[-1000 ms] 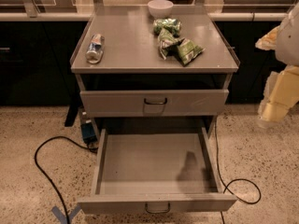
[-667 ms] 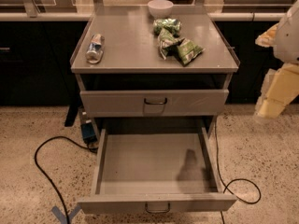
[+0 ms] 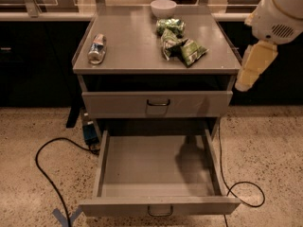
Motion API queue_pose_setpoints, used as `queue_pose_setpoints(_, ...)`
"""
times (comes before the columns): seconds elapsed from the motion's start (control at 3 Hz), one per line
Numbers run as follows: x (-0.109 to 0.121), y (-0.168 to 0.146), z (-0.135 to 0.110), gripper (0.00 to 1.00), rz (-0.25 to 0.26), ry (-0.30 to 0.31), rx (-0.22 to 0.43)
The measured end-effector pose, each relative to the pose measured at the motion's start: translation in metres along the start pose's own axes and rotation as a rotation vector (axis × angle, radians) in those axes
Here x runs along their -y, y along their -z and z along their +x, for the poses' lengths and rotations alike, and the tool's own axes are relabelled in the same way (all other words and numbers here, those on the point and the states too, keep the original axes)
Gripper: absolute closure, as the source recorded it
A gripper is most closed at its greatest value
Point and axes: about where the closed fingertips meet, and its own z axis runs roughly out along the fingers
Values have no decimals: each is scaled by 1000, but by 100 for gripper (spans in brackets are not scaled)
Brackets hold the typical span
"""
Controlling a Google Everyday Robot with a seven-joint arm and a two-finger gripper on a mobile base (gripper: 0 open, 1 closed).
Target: Place green jalapeno chip bag into middle drawer
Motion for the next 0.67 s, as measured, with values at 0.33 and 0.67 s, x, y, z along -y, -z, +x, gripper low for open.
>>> queue_pose_setpoints(0.33, 47, -34, -8, 0, 16, -2, -4)
queue_pose_setpoints(0.67, 84, -64, -16, 0, 25, -10, 18)
